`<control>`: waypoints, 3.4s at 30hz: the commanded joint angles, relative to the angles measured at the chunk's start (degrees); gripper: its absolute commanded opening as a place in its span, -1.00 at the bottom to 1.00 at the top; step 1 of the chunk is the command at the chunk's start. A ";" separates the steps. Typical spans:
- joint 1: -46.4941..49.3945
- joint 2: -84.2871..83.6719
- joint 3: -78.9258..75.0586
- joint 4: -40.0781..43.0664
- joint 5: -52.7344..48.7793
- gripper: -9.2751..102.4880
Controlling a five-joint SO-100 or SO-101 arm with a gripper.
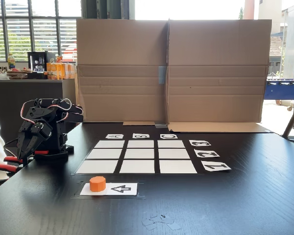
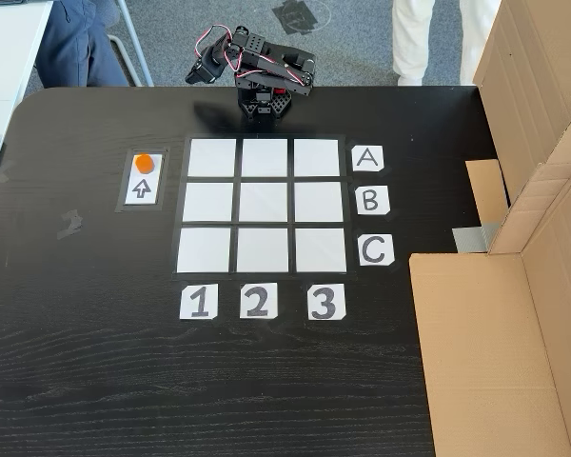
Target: Pick up the round, orange token and place it in the grid on square A1.
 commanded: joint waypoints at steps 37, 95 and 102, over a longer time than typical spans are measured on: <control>-7.82 -42.28 -36.30 8.79 -0.53 -0.54; -34.54 -104.24 -92.20 14.68 13.89 -0.15; -35.68 -112.50 -99.84 15.29 14.59 -0.15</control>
